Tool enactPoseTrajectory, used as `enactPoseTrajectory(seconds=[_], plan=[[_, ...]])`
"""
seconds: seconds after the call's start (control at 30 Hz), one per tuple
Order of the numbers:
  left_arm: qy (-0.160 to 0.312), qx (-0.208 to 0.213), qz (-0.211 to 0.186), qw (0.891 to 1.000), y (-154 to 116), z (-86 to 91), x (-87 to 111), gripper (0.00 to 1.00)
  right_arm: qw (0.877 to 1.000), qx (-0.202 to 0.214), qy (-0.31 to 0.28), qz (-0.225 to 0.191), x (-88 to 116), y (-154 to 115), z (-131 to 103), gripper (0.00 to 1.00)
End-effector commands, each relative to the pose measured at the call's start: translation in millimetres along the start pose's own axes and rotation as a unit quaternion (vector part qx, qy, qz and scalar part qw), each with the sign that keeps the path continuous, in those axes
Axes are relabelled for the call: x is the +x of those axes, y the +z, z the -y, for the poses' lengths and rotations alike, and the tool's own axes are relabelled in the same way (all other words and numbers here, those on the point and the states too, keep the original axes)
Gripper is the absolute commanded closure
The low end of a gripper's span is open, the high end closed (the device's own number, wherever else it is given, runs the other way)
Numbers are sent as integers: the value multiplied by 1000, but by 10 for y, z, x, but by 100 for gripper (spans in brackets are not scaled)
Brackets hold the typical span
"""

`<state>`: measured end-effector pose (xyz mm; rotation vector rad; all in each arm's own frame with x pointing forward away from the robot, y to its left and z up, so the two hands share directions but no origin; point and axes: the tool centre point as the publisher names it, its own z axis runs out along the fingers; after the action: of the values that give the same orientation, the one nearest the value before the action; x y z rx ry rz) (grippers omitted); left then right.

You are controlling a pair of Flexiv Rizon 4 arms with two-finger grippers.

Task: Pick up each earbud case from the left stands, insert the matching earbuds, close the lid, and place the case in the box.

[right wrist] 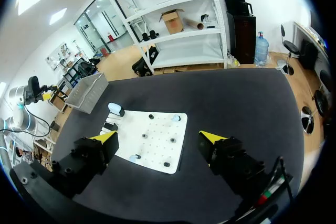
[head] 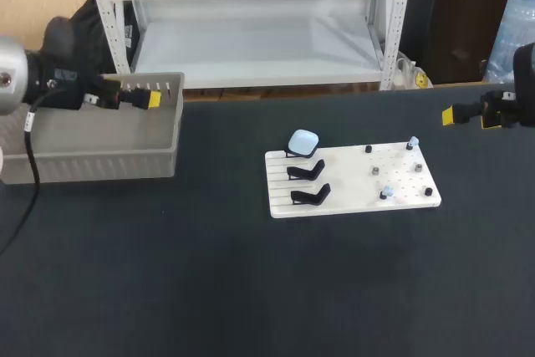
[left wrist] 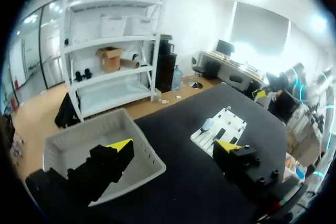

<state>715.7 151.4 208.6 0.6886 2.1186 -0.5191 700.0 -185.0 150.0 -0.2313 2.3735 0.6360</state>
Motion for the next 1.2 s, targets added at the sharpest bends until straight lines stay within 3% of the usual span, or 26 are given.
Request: enactPoseTrajectory(seconds=[0.03, 0.2, 0.73, 0.87, 1.2], plan=[[70, 92, 13, 993, 56, 60, -99, 0, 1000, 0, 0, 0, 0, 0, 0, 0], [133, 150, 4, 980, 177, 197, -230, 0, 1000, 0, 0, 0, 0, 0, 0, 0], [213, 221, -35, 951, 1138, 305, -454, 0, 1000, 0, 0, 0, 0, 0, 0, 0], [244, 232, -38, 941, 1347, 366, -436, 0, 1000, 0, 0, 0, 0, 0, 0, 0], [251, 252, -31, 934, 1756, 476, -304, 0, 1000, 0, 0, 0, 0, 0, 0, 0]])
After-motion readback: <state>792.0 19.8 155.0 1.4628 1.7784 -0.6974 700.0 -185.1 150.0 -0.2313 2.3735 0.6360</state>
